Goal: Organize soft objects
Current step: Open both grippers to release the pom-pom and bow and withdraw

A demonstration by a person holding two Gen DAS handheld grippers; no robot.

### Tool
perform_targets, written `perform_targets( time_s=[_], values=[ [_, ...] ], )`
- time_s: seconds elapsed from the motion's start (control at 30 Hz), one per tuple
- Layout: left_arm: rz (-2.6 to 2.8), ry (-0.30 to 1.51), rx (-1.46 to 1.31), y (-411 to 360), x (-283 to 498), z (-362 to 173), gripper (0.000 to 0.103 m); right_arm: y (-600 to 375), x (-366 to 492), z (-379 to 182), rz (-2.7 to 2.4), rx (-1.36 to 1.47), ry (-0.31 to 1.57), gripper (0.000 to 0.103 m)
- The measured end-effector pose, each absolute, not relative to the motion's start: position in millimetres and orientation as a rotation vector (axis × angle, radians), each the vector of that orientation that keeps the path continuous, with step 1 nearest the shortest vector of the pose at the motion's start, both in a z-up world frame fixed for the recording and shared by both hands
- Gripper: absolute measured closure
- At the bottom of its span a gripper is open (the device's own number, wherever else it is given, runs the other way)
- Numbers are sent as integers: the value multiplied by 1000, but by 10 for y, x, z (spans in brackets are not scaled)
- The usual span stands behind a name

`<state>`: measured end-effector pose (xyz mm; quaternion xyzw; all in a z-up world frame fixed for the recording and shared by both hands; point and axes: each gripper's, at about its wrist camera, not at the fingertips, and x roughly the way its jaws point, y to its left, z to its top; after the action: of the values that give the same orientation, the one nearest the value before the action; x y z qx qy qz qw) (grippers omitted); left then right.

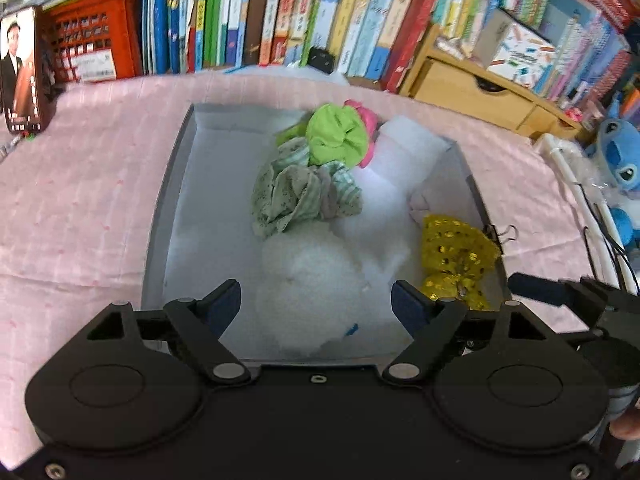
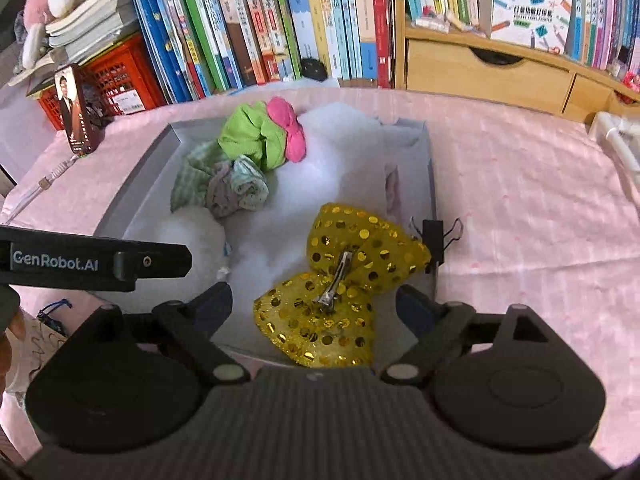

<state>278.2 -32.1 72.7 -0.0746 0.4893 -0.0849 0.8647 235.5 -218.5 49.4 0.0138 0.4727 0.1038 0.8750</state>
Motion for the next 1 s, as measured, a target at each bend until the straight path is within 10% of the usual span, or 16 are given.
perform_targets(
  time_s=[1.0],
  values=[
    [-292, 662, -61, -12, 1199, 1184, 15, -1993, 1022, 1008, 343, -112, 642, 6]
  ],
)
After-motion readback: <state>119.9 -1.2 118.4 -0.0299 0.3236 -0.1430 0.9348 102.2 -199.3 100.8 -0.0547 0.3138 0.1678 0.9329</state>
